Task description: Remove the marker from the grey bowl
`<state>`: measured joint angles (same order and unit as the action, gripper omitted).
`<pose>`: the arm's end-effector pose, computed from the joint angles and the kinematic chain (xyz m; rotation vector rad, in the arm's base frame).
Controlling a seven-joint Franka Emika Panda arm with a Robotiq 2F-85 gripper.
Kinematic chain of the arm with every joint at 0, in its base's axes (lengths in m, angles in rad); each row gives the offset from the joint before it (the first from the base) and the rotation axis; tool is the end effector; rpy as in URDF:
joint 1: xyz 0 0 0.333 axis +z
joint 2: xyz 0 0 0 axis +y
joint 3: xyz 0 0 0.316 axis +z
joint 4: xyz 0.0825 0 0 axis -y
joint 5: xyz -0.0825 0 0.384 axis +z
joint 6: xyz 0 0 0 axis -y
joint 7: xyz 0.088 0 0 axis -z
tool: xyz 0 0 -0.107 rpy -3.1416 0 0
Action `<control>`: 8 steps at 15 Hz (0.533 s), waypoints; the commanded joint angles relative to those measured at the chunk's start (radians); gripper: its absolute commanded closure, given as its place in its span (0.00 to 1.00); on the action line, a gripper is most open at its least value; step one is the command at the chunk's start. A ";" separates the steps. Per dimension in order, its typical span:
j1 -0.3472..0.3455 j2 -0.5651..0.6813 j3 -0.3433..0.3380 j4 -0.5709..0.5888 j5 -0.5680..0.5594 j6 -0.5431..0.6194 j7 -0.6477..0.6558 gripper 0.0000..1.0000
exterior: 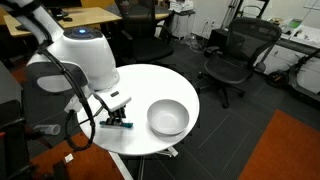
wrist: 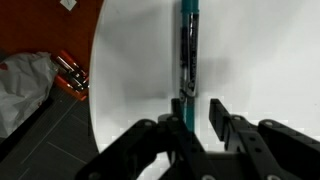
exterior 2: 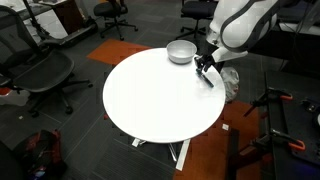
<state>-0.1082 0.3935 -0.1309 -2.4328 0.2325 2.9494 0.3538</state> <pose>0.4758 -0.1355 0.1603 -2.8687 1.2216 -0.2030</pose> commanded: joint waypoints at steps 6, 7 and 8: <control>0.119 -0.116 -0.115 -0.057 -0.048 0.051 0.038 0.00; 0.141 -0.142 -0.134 -0.069 -0.062 0.052 0.046 0.00; 0.154 -0.182 -0.143 -0.087 -0.074 0.042 0.045 0.00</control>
<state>-0.0101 0.3382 -0.2292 -2.4358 0.2032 2.9786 0.3614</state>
